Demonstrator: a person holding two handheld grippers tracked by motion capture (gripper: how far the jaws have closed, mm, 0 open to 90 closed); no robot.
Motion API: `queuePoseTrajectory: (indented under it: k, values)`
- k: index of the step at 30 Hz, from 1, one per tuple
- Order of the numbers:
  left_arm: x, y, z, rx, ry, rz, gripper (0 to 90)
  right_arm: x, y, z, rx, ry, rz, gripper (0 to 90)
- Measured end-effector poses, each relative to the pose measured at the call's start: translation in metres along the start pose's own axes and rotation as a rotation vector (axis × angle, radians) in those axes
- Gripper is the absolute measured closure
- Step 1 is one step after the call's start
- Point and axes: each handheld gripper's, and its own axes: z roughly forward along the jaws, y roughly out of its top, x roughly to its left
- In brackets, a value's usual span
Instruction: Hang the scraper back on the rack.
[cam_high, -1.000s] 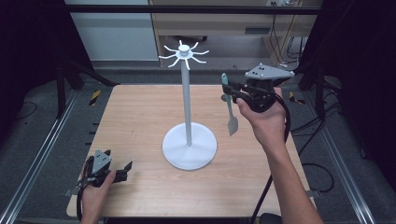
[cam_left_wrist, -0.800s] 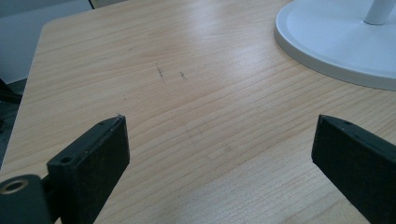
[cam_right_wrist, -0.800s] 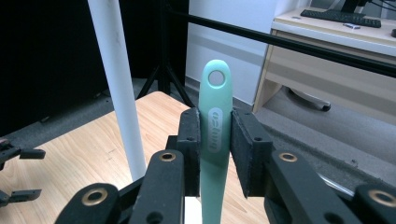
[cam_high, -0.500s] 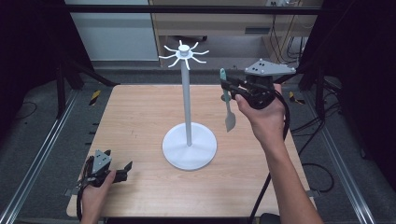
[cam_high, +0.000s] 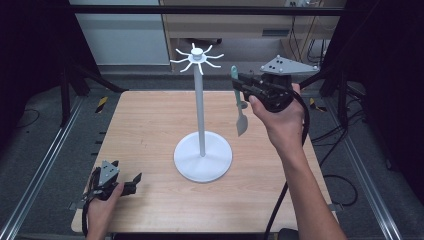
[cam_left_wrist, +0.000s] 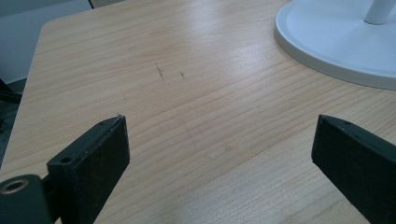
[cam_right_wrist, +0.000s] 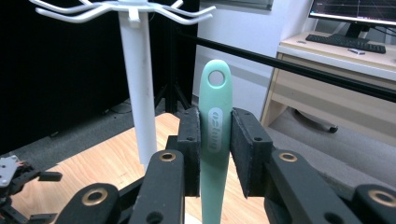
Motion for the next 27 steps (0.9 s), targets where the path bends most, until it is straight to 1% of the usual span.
queuePoseTrajectory:
  k: [9, 12, 14, 20, 27]
  values:
    - [0.000, 0.000, 0.000, 0.004, -0.002, 0.001, 3.9, 0.009, 0.007, -0.006, -0.034, 0.029, -0.008, 74.0]
    - [0.000, 0.000, 0.000, 0.005, -0.002, 0.004, 3.9, 0.011, 0.010, -0.007, -0.040, 0.036, -0.016, 74.0]
    - [0.000, 0.000, 0.000, 0.004, -0.002, 0.001, 3.9, 0.014, 0.013, -0.008, -0.052, 0.046, -0.022, 74.0]
    - [-0.001, 0.000, 0.001, 0.003, -0.003, 0.001, 3.9, 0.020, 0.017, -0.009, -0.057, 0.064, -0.034, 74.0]
    - [-0.001, 0.000, 0.001, 0.004, -0.003, 0.002, 3.9, 0.023, 0.018, -0.007, -0.051, 0.073, -0.041, 73.9]
